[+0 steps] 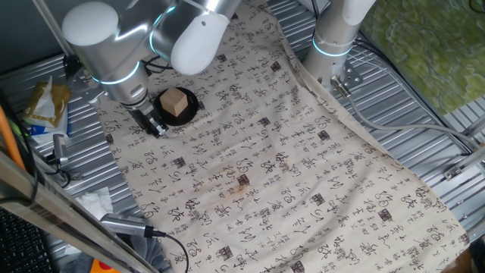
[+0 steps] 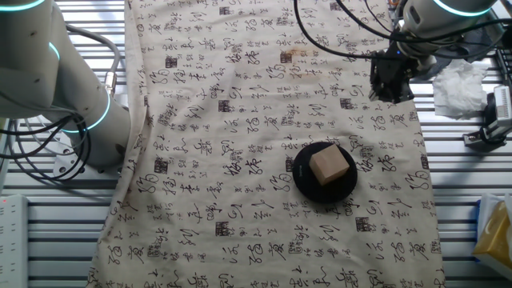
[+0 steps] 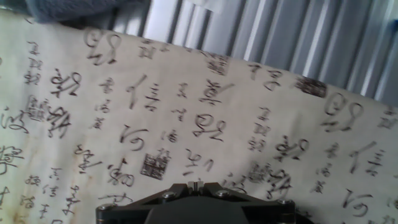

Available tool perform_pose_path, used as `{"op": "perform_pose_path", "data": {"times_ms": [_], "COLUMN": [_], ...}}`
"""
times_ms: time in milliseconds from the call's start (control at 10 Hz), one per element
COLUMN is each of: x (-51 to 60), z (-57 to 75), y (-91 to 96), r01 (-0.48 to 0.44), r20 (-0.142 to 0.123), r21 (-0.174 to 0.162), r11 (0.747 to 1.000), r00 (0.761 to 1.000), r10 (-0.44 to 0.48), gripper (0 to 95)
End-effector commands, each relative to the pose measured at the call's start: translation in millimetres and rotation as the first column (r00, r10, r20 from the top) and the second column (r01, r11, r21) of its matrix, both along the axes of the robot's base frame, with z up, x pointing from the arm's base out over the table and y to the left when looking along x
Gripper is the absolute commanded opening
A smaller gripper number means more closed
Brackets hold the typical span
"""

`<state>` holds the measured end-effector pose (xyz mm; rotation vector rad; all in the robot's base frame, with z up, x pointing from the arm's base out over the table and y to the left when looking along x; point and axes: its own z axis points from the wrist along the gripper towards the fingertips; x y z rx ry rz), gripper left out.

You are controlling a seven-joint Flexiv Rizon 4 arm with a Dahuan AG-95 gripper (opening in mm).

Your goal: Place the block on the scale

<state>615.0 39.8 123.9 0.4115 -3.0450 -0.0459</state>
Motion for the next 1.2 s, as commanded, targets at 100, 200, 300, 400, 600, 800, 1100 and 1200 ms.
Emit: {"op": "perform_pose_path", "data": {"times_ms": [100,200,300,400,600,800,1100,1200], "x": [-0.1,-0.1,-0.1,-0.1,-0.1,-0.1,-0.2,-0.2], "z": [-0.2,-0.2,-0.2,-0.2,-0.2,-0.2,-0.2,-0.2], "y": [0.1,0.1,0.1,0.1,0.1,0.1,0.0,0.0], "r01": [0.022,0.024,0.025,0.025,0.027,0.027,0.027,0.027], "r20": [0.003,0.003,0.003,0.003,0.003,0.003,0.003,0.003], "r21": [-0.002,-0.002,-0.002,-0.002,-0.002,-0.005,-0.006,-0.006], "r11": [1.000,1.000,1.000,1.000,1.000,1.000,1.000,1.000], "r00": [1.000,1.000,1.000,1.000,1.000,1.000,1.000,1.000], "r10": [-0.022,-0.024,-0.025,-0.025,-0.027,-0.027,-0.027,-0.027], "gripper": [0.0,0.0,0.0,0.0,0.0,0.0,0.0,0.0]}}
